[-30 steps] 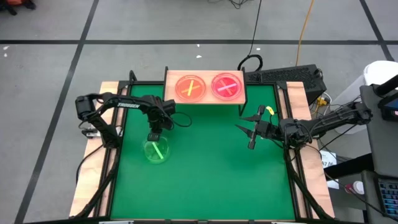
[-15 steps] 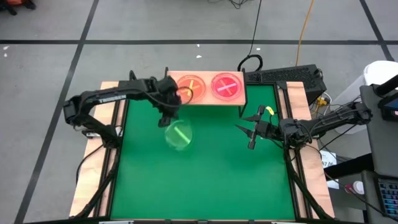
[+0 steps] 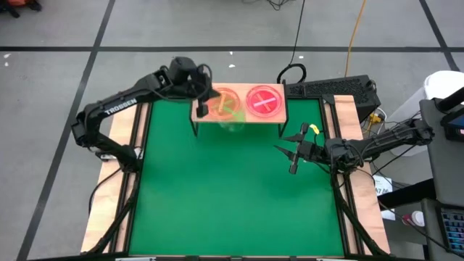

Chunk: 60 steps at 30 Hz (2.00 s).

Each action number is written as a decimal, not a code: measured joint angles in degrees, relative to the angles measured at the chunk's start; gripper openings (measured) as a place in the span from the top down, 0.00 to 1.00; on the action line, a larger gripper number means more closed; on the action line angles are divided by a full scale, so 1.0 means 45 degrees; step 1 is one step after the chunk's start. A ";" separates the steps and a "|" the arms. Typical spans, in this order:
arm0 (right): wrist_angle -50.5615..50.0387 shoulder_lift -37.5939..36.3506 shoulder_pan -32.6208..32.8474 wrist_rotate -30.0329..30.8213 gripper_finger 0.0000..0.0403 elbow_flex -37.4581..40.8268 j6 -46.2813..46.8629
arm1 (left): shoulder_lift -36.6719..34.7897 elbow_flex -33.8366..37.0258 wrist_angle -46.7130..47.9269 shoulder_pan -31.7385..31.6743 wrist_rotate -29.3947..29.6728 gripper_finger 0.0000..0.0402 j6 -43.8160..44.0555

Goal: Place and stack plates onto a shelf
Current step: Stack the green plate on top of the orange plate on the shelf, then return to Home Position

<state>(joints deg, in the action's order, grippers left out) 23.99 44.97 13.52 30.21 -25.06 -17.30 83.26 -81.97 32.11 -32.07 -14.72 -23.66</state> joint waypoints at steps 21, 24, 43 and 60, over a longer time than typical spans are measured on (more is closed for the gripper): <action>-0.0145 0.0001 0.0005 -0.0004 0.70 0.0005 0.0019 | 0.0972 0.0049 -0.0474 -0.1857 0.0929 0.93 0.2146; -0.0149 -0.0003 0.0005 -0.0004 0.70 0.0005 0.0024 | 0.1124 0.0049 -0.0410 -0.1846 0.1622 0.93 0.2122; -0.0162 -0.0004 0.0006 -0.0004 0.70 0.0005 0.0029 | -0.0957 0.0049 -0.0643 -0.0973 0.1428 0.80 0.1913; -0.5739 -0.6000 0.0019 -0.0579 0.70 0.0010 0.1705 | -0.9104 0.7873 -0.6229 0.2126 0.1440 0.81 0.3743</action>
<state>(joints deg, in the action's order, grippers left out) -1.84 17.97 13.61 27.61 -25.02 -9.63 42.29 -46.54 4.07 -22.50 -8.24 -6.81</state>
